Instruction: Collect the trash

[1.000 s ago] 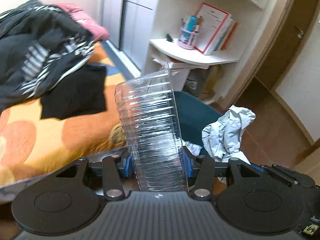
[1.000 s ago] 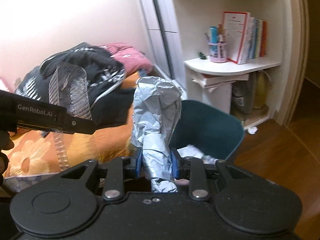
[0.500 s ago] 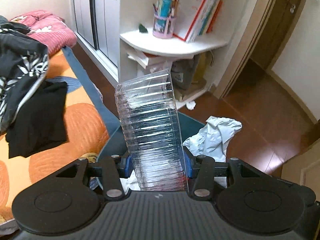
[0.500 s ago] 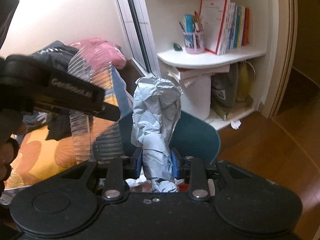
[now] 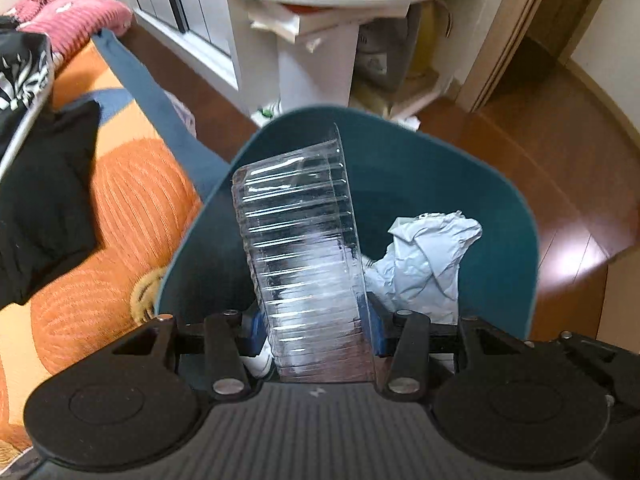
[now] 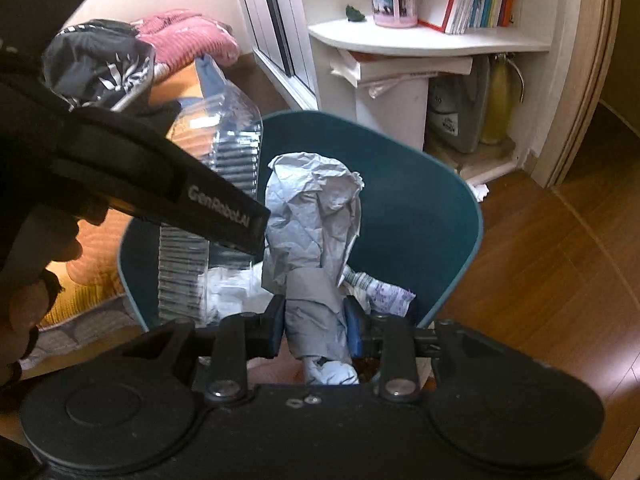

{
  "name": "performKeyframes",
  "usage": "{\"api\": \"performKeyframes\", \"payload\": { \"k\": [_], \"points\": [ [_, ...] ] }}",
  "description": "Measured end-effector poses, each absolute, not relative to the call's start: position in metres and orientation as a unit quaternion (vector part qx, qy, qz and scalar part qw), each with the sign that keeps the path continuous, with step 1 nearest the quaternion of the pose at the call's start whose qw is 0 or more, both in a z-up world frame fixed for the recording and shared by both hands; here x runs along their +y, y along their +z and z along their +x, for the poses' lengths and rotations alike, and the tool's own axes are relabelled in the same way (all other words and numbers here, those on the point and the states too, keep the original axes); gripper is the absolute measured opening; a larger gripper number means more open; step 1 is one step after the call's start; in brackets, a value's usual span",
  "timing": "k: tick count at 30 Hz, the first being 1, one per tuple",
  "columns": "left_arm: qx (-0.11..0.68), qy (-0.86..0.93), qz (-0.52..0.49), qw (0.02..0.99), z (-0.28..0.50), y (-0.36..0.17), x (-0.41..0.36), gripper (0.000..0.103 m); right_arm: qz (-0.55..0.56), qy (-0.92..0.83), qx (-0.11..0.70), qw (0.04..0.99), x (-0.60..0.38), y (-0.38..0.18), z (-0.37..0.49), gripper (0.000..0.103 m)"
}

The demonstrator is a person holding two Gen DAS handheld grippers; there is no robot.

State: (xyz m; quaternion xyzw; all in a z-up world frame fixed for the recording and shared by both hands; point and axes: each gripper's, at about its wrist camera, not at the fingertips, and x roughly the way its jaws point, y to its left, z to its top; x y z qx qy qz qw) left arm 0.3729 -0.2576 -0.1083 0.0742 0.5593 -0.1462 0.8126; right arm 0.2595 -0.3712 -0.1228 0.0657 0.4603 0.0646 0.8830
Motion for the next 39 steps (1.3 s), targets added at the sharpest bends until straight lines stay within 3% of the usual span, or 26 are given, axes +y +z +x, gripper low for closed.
{"api": "performKeyframes", "payload": {
  "k": [6,9,16,28,39],
  "points": [
    [0.577,-0.147,0.079,0.799,0.378,-0.125,-0.263,0.049,0.057,0.063,0.461,0.883,-0.37,-0.125,0.261,0.033],
    [0.578,-0.145,0.076,0.799,0.379,-0.126,-0.262,0.061,0.056,0.06,0.461,0.884,-0.368,-0.124,0.26,0.037],
    [0.563,-0.145,0.066,0.811,0.371,-0.111,-0.252,0.063,0.056,0.057,0.446,0.892,-0.366,-0.111,0.254,0.05],
    [0.514,-0.156,-0.008,0.844,0.325,-0.053,-0.205,0.068,0.041,0.057,0.407,0.911,-0.358,-0.057,0.214,0.052],
    [0.42,-0.167,-0.048,0.891,0.252,0.012,-0.155,0.08,0.028,0.054,0.351,0.934,-0.349,-0.006,0.159,0.052]
  ]
}}
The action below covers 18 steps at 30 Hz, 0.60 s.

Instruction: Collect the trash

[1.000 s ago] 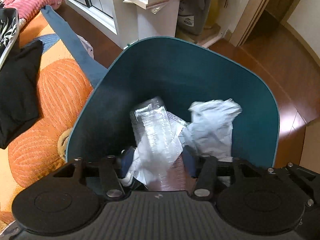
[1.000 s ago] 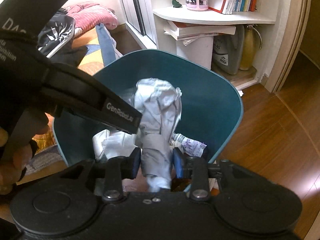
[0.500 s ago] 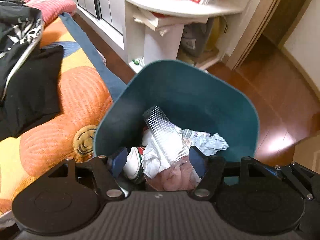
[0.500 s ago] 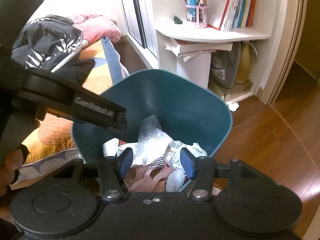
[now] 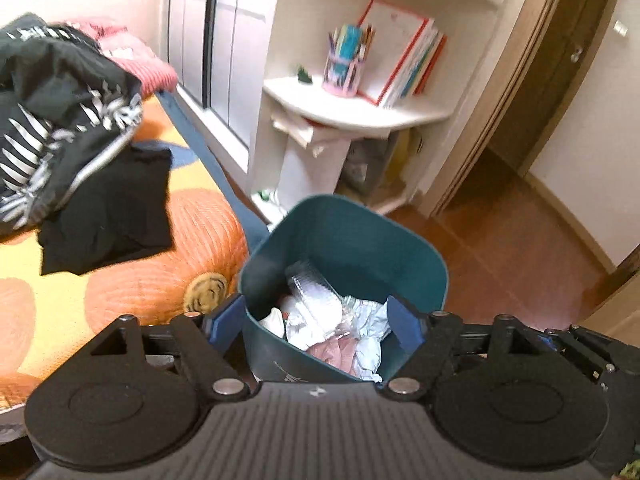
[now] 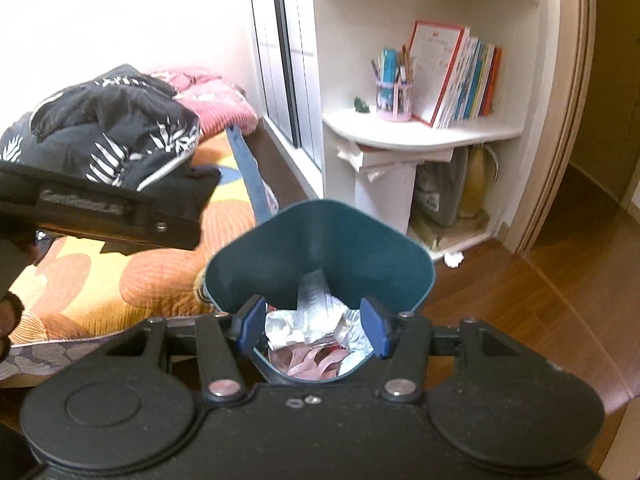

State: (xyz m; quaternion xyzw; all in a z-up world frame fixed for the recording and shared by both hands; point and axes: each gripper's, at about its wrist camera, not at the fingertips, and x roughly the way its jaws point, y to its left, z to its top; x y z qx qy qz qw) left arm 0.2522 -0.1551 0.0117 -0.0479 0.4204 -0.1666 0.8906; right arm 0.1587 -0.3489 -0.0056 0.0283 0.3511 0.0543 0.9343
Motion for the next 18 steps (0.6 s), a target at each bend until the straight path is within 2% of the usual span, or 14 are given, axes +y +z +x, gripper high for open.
{"api": "performKeyframes", "payload": {
  "k": [11,15,18],
  "points": [
    [0.342,-0.141,-0.071,0.927,0.193,0.038,-0.119,0.085,0.042,0.069,0.287,0.955,-0.355,0.026,0.118,0.053],
    [0.323,-0.138,-0.084,0.933,0.176,0.043,-0.11,0.099,0.056,0.077,0.276,0.956,-0.357,0.032,0.107,0.053],
    [0.311,-0.141,-0.098,0.935,0.165,0.044,-0.103,0.099,0.065,0.085,0.275,0.956,-0.357,0.032,0.1,0.053]
  ]
}}
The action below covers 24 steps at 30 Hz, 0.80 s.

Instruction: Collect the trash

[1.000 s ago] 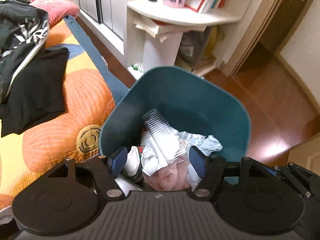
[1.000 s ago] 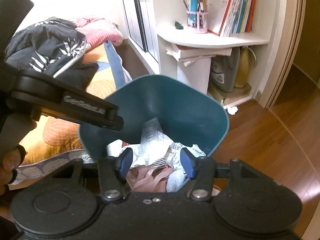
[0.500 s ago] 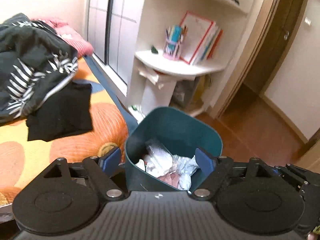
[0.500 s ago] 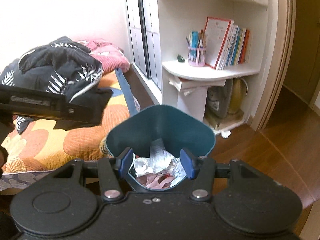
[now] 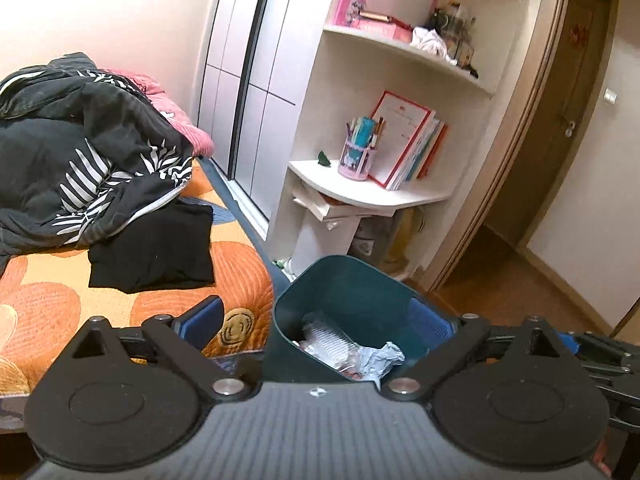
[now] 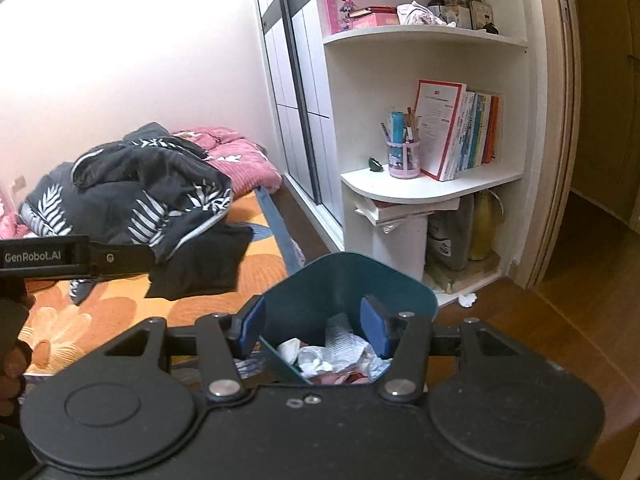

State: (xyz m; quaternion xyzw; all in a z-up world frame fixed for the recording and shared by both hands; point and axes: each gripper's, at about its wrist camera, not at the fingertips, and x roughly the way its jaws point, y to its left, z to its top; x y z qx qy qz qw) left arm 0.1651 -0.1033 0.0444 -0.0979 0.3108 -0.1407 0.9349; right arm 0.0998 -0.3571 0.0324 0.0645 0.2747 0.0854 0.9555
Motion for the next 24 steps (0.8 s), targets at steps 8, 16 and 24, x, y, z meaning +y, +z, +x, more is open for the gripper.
{"api": "performKeyframes", "payload": {
  "k": [8,16,24],
  "points": [
    [0.312,-0.151,-0.083,0.934,0.141,0.041,-0.106,0.099,0.07,0.1,0.265,0.957,-0.347,0.039,0.084,0.053],
    [0.31,-0.15,-0.049,0.937,0.125,0.034,-0.117,0.099,0.071,0.101,0.261,0.957,-0.344,0.038,0.075,0.053],
    [0.326,-0.156,-0.056,0.931,0.124,0.025,-0.117,0.099,0.076,0.099,0.259,0.958,-0.347,0.037,0.075,0.053]
  ]
}}
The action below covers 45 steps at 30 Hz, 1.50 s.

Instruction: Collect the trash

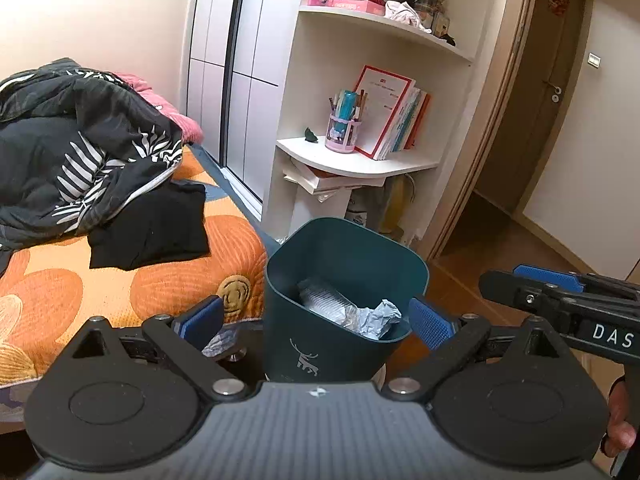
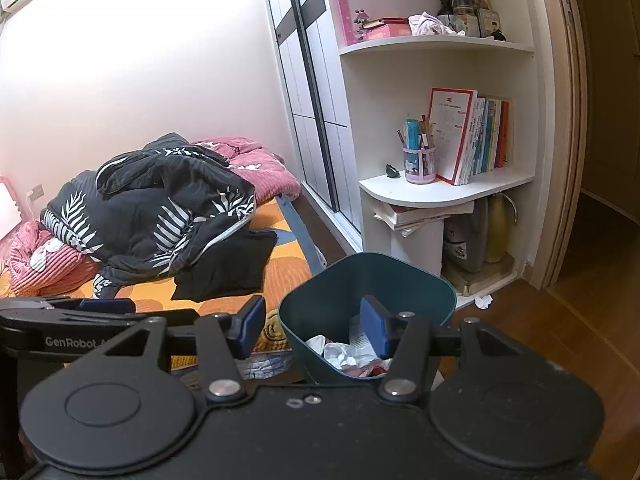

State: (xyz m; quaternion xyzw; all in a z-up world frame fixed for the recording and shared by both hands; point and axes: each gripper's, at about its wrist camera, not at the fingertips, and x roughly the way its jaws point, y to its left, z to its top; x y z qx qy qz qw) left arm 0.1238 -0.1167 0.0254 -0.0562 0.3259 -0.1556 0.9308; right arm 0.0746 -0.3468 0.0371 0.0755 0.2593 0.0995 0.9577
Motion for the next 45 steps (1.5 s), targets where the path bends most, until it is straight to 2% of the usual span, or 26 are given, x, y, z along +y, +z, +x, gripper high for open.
{"api": "performKeyframes", "payload": {
  "k": [45],
  "points": [
    [0.315,-0.17,-0.051,0.932,0.12,0.023,-0.12,0.099,0.07,0.077,0.277,0.955,-0.339,0.03,0.065,0.053]
  ]
}}
